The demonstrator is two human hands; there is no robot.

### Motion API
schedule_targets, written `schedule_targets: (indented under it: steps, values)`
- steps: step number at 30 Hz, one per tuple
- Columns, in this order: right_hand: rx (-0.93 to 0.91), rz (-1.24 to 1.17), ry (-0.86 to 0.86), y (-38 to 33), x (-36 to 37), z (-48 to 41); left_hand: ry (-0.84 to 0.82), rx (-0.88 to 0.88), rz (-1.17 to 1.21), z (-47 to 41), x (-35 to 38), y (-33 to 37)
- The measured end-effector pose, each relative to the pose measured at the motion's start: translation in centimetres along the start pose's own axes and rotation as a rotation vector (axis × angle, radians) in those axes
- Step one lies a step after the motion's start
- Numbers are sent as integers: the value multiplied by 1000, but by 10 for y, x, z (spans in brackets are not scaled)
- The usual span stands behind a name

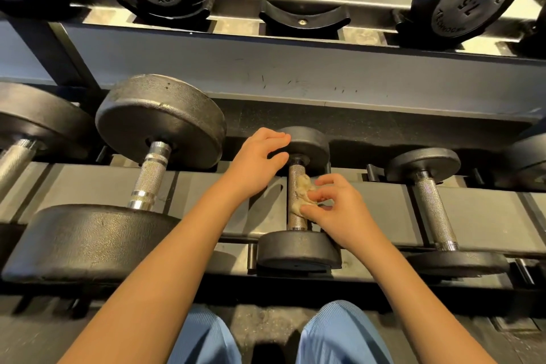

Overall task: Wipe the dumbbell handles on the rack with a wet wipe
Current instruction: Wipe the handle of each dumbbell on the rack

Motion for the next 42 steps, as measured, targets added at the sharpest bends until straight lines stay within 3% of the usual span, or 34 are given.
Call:
schedule_targets:
  steps: [5,13,20,25,28,35,39,42]
  values:
    - [-59,85,6,-3,-3,-6,3,-2,1,0,0,0]
    - [-10,-118,327,4,-13,-27,-2,4,-1,1,0,-1]
    - [80,-138,-4,18,1,5,20,10,-16,0,1,-2]
    - [77,-204,155,17,-4,-16,40,18,-29,3,2,-3]
    - [75,-251,163,20,-1,-13,104,38,-84,9,2,-2]
    - [136,-164,-183,30,9,11,216,24,-116,20,8,9]
    - [147,-143,20,39,-27,27,278,26,-224,29,18,20]
    - [153,-54,165,49,-72,41,280,143,-324,38,41,48]
Point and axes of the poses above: each hand's wrist, its own z-axis away from the middle knuckle, its own x-axis out of the palm, y = z × x, the point moved 9 cm from there along -z, towards the middle knuckle, and after that the axes turned 7 degrees about -x, right-handed, at the moved point
